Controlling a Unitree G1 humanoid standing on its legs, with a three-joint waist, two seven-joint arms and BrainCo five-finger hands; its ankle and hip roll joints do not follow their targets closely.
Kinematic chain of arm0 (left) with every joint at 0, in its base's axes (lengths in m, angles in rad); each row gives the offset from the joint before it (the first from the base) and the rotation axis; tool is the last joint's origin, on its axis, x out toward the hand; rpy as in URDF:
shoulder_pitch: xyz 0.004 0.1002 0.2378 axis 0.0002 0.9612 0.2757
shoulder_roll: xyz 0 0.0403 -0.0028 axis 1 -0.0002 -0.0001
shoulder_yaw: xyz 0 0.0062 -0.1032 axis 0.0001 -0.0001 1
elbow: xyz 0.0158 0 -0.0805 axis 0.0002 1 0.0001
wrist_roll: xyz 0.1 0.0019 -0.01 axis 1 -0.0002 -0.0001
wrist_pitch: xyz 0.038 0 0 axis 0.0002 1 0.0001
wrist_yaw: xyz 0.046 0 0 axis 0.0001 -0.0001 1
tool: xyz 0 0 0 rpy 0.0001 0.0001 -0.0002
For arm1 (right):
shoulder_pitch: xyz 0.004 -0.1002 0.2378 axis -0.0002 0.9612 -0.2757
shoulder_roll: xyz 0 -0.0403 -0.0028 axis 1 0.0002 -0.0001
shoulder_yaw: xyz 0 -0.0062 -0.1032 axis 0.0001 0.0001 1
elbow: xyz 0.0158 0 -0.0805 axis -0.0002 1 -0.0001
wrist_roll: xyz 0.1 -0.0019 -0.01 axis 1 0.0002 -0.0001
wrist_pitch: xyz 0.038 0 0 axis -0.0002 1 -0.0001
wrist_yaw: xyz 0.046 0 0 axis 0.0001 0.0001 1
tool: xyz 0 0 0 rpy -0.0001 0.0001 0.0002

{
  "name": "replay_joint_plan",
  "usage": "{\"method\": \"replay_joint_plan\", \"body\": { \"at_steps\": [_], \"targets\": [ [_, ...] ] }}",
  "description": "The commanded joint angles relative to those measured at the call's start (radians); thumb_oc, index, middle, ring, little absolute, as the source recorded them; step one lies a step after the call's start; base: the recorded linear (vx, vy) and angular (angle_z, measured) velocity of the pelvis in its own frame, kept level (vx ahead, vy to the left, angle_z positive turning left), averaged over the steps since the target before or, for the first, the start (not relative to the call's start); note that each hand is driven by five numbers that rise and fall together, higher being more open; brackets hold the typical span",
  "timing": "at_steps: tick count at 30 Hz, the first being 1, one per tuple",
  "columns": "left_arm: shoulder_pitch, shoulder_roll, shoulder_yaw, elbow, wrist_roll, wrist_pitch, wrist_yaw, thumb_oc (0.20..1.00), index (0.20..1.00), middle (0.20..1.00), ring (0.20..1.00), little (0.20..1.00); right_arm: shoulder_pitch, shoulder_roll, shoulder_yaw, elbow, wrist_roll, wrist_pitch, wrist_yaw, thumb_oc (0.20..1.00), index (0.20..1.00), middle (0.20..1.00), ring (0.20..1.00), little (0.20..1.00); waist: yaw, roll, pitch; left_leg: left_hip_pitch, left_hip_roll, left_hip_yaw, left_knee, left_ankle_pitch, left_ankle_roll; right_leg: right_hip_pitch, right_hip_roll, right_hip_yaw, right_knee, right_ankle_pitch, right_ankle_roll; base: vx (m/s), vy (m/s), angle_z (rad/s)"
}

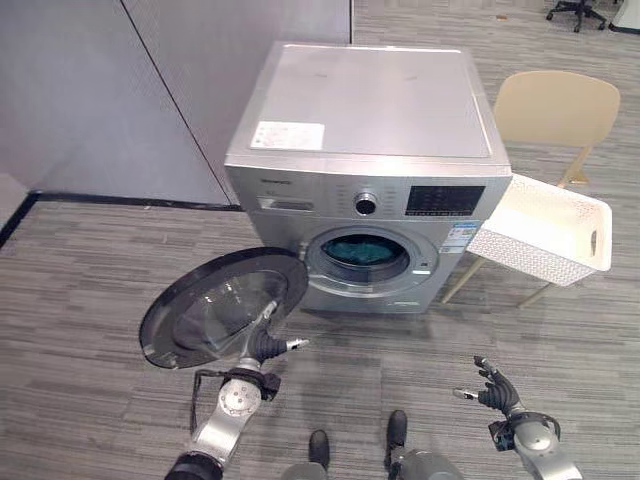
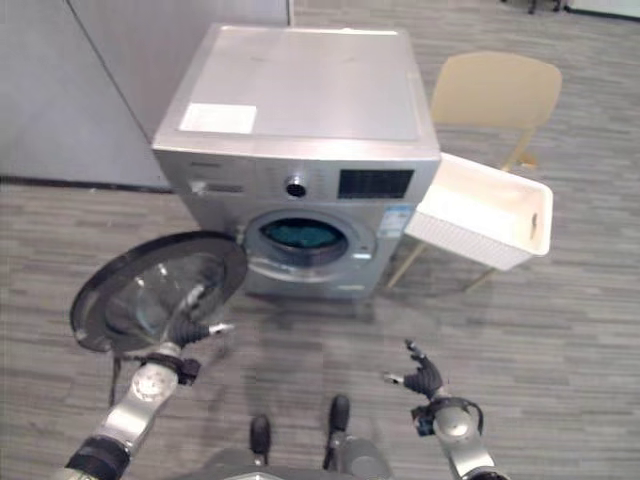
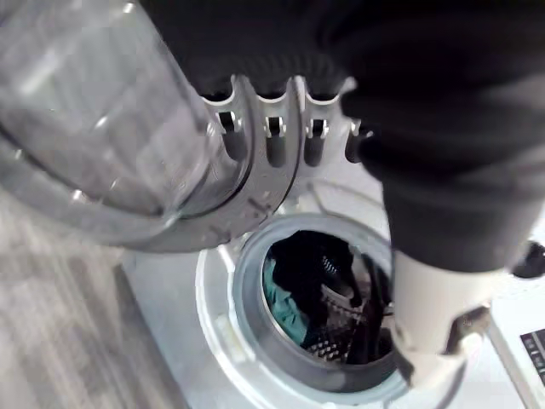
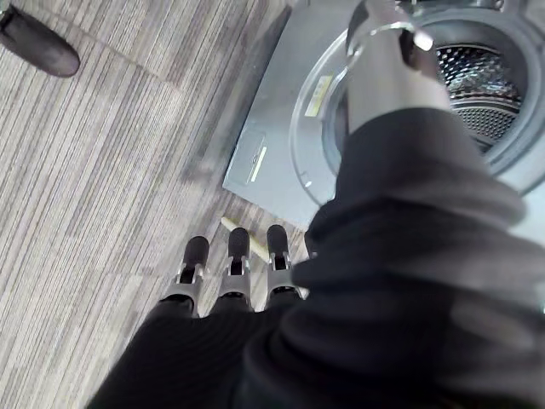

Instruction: Grab the laundry basket,head to the washer,open it,put in the laundry and shut it.

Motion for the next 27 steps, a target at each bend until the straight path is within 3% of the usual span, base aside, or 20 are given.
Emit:
{"method": "replay_joint_plan", "body": {
  "at_steps": [1,6,8,13,20,27],
  "targets": [
    [-0.056,0.075,0.06,-0.019,0.106,-0.049,0.081,1.0,1.0,1.0,1.0,1.0,0.006,0.005,0.003,-0.049,-0.021,-0.027,0.013,1.0,1.0,1.0,1.0,1.0,0.0,-0.043,-0.076,-0.072,-0.019,0.003,0.106,-0.071,-0.013,0.061,-0.043,0.044,0.076,-0.141,0.09,0.05,0.131,-0.14],
    [-0.18,0.139,0.108,0.037,0.123,-0.03,0.176,1.0,1.0,1.0,1.0,1.0,0.018,-0.001,0.024,-0.075,-0.026,-0.027,0.031,1.0,1.0,1.0,1.0,1.0,-0.011,-0.048,-0.078,-0.068,-0.028,0.019,0.103,-0.076,-0.005,0.049,-0.053,0.058,0.089,-0.132,0.103,0.03,0.089,-0.11],
    [-0.281,0.197,0.132,0.112,0.127,0.01,0.229,1.0,1.0,1.0,1.0,1.0,0.022,-0.017,0.041,-0.092,-0.033,-0.025,0.04,1.0,1.0,1.0,1.0,1.0,-0.022,-0.049,-0.072,-0.076,-0.031,0.028,0.106,-0.078,-0.002,0.031,-0.059,0.07,0.095,-0.122,0.111,0.0,0.078,-0.16],
    [-0.439,0.295,0.12,0.362,0.085,0.068,0.224,1.0,1.0,1.0,1.0,1.0,0.001,-0.053,0.068,-0.115,-0.04,-0.01,0.058,1.0,1.0,1.0,1.0,1.0,-0.043,-0.052,-0.035,-0.126,-0.032,0.049,0.116,-0.071,0.004,-0.034,-0.065,0.095,0.103,-0.089,0.126,-0.05,0.058,-0.12],
    [-0.515,0.327,0.11,0.646,-0.041,0.071,0.145,1.0,1.0,1.0,1.0,1.0,-0.045,-0.077,0.105,-0.118,-0.027,-0.005,0.069,1.0,1.0,1.0,1.0,1.0,-0.054,-0.07,0.018,-0.204,-0.021,0.069,0.138,-0.054,0.009,-0.115,-0.06,0.117,0.108,-0.052,0.132,-0.07,0.029,-0.19],
    [-0.408,0.271,0.12,0.615,-0.029,0.064,0.114,1.0,1.0,1.0,1.0,1.0,-0.062,-0.071,0.097,-0.117,-0.023,-0.015,0.058,1.0,1.0,1.0,1.0,1.0,-0.04,-0.075,0.049,-0.235,-0.024,0.067,0.154,-0.05,0.012,-0.141,-0.062,0.116,0.121,-0.048,0.127,-0.01,0.003,0.01]
  ]
}}
